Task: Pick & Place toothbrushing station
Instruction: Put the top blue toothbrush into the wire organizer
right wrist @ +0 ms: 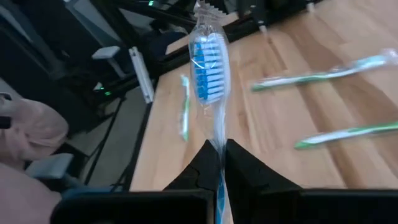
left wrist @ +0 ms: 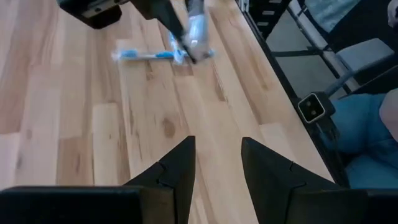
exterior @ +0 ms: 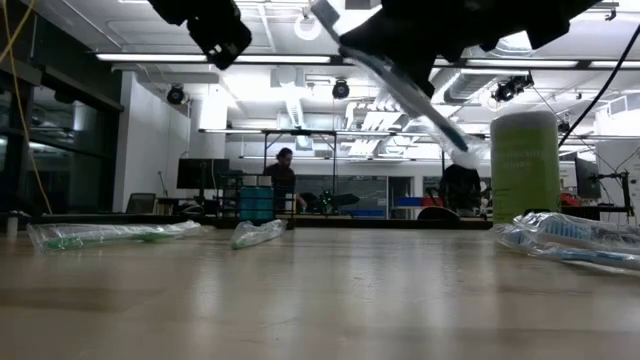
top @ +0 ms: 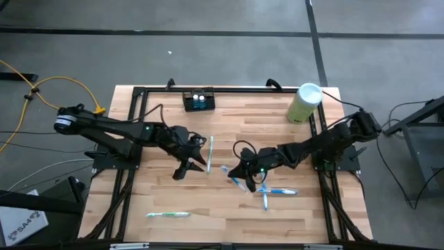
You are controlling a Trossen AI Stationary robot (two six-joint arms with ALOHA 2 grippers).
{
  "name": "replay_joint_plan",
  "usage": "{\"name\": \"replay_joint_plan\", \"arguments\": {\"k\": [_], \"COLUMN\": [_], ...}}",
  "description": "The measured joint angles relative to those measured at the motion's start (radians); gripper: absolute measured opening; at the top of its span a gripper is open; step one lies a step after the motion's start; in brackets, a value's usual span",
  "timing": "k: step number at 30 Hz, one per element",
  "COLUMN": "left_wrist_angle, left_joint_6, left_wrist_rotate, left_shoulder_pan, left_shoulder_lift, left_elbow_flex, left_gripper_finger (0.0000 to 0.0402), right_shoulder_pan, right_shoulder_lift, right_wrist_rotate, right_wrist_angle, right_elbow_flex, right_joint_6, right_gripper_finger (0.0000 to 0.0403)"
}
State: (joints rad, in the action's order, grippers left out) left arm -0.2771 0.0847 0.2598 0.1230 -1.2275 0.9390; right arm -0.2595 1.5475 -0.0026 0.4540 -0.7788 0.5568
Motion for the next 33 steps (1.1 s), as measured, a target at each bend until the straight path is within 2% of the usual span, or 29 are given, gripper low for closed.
{"name": "replay_joint_plan", "arguments": {"k": [11,19,24,33], "left_wrist_angle": [0.151,0.193,0.287,0.355], "left_joint_6": [-0.036,-0.035,-0.039,-0.034], "left_wrist_rotate": [0.001,0.001,0.005,0.024], "left_shoulder_pan": [0.000,0.008,0.028,0.026], "left_shoulder_lift": [-0.031,-0.034,-0.075,-0.123], "left_elbow_flex": [0.000,0.000,0.002,0.002], "left_gripper_finger": [0.0126,0.0126,0.0126,0.0126], "right_shoulder_pan": [-0.046,-0.062,-0.069,-0.094], "right_shoulder_lift": [0.000,0.000,0.000,0.000], "right_wrist_rotate": [0.021,0.027,0.026,0.026], "right_wrist_angle": [-0.008,-0.007,0.004,0.019], "right_elbow_flex": [0.000,0.000,0.000,0.000], "right_joint_6": [0.022,0.025,0.024,0.025], "right_gripper_finger": [0.0005,0.0005,0.0005,0.0005]}}
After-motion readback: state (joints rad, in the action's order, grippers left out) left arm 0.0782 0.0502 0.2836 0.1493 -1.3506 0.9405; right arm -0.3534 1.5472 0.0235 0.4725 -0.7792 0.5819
